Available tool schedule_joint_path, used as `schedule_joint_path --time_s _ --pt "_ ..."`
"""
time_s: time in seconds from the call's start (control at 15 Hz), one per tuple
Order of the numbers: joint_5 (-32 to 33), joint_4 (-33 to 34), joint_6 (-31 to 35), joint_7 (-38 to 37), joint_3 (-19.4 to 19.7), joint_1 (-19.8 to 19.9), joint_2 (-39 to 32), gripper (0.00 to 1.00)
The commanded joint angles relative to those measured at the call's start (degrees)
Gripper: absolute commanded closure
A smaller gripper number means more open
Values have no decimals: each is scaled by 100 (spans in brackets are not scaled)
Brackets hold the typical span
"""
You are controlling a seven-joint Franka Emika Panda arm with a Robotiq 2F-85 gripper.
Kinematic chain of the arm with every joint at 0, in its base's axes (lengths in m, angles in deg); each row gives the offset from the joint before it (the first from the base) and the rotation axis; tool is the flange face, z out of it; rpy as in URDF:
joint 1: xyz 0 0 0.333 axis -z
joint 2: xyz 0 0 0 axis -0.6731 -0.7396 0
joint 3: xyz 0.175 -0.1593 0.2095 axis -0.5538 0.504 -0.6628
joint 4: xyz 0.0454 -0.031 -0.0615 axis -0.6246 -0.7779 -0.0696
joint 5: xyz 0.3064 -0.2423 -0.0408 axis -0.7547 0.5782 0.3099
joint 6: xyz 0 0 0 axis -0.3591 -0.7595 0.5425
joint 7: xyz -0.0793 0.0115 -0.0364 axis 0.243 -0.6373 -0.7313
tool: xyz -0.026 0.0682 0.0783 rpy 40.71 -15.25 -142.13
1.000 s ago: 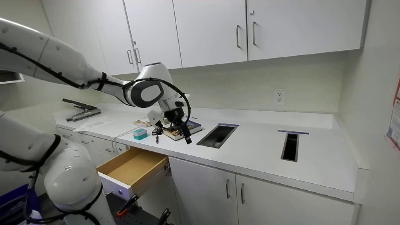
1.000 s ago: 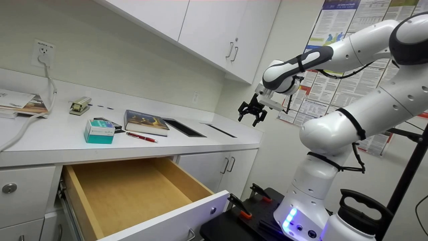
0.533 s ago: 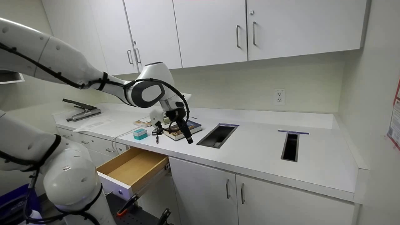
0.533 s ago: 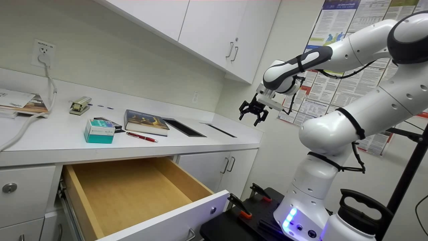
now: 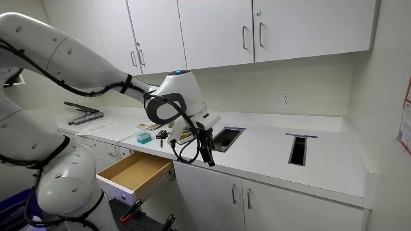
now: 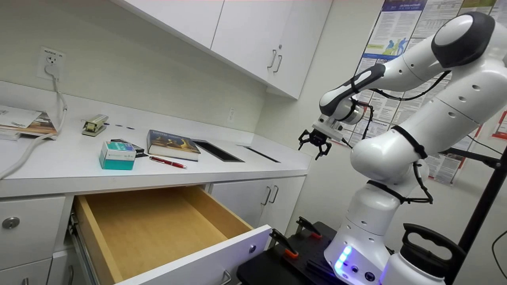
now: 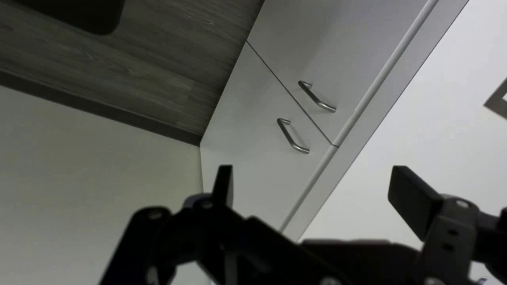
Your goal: Open the bottom right cupboard door then close the drawer
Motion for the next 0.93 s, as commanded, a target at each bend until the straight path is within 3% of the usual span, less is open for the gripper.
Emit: schedule_joint_path --time_s 0.0,0.2,0.27,0.67,0.87 --pt "-542 162 244 -141 435 82 -653 0" --pt "-1144 138 176 -222 751 -2 -871 0" --pt "-851 46 148 -15 644 79 -682 0" --pt "-877 46 148 3 662 71 -751 0" --pt "-1323 339 50 -455 844 114 -1105 0"
